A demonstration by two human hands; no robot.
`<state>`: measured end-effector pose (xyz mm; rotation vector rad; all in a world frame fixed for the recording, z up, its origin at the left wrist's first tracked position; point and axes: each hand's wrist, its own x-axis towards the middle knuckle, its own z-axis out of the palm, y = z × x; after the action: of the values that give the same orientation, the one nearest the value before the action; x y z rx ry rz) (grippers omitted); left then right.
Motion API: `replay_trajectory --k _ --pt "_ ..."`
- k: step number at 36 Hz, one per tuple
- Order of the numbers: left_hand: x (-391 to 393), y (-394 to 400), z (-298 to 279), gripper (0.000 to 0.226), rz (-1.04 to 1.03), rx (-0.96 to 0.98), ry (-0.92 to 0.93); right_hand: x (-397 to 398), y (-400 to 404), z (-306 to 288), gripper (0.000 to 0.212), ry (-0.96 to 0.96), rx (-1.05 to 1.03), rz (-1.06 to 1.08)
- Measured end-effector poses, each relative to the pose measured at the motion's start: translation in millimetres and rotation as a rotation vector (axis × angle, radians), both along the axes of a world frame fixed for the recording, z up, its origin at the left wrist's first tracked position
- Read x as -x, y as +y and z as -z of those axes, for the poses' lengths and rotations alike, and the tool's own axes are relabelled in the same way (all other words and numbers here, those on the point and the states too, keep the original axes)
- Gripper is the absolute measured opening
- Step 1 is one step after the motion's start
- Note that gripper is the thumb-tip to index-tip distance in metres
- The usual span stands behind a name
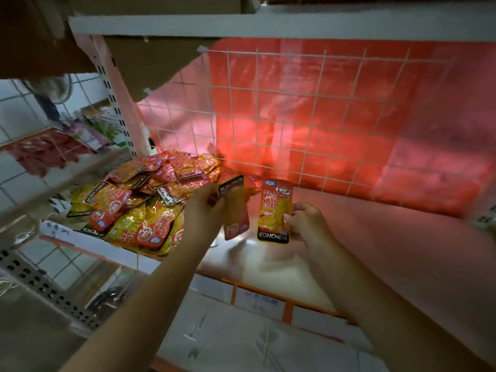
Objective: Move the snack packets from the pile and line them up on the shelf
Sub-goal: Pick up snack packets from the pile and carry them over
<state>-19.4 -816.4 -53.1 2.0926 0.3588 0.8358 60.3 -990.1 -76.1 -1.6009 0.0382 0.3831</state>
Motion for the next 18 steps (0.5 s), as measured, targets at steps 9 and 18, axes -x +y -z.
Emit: replay_trajectory --k 9,18 --pt "-27.7 -72.8 0.1 0.013 0.194 0.883 -0.053 15.1 -78.0 -0.1 0.023 0.074 -0.156 0.078" --pt "-27.7 -170.8 1.5 0.024 0.45 1.176 -0.001 18.1 -162.3 -11.5 0.023 0.034 -0.332 0.145"
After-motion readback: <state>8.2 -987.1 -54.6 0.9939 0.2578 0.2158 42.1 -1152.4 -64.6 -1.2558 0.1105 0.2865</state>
